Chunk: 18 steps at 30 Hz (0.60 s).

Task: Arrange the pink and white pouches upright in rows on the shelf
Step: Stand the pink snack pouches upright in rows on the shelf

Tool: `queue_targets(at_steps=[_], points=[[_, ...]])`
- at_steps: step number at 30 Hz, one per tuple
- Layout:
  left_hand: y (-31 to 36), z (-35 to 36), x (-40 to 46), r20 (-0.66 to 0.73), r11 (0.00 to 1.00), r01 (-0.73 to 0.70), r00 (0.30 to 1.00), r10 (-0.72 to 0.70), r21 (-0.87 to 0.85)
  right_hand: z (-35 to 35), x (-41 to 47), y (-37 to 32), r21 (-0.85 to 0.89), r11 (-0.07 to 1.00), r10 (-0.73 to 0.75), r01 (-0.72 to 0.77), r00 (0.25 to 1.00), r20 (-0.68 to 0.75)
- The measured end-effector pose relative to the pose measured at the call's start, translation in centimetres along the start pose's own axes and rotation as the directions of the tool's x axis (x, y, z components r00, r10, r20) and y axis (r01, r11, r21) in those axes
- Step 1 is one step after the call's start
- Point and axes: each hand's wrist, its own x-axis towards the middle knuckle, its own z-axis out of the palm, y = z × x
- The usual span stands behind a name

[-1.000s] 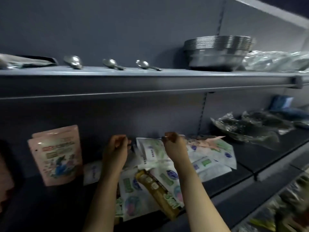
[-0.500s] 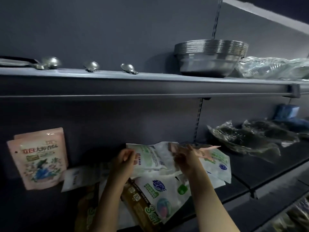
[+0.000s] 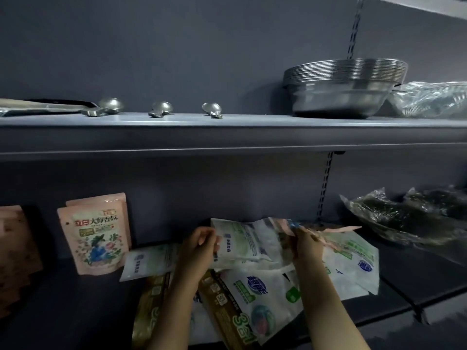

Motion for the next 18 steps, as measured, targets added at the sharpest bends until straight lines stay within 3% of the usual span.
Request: queue_targets(at_steps=[5,9,11,15,16,18], points=[[0.3,0.2,-0.8,0.043,1.0,0.02,0.999,-0.021,0.014,-0.2,-2.2,1.1,0.097,0.993,-0.089,0.059,0.94,0.331],[0.9,-0.3,-0.8,0.02,0.992,0.112,0.993,-0.114,0.065,0.7,-4.5,1.8,0.039,0.999,-0.052,0.035,0.766,0.64],[1.2,-0.9,-0.7,0.103,0.976,0.217,0.971,-0.215,-0.01,1.7,-6.6,1.5,-0.026,0.995,-0.043,0.095,0.658,0.751],[1.2,-3.0,-1.5,0.206,0.968,0.23,0.957,-0.206,-0.1,3.5,-9.6,0.9,-0.175,0.924,0.006,0.341,0.444,0.896],[1.2,-3.6,-1.7,0.185,0.969,0.202,0.967,-0.175,-0.139,3.9,-10.0,0.9,-0.217,0.89,0.034,0.4,0.416,0.909],[1.1,-4.8,-2.1,0.119,0.971,0.118,0.988,-0.094,-0.208,4.7,-10.7,1.0,-0.283,0.837,0.064,0.468,0.43,0.901]])
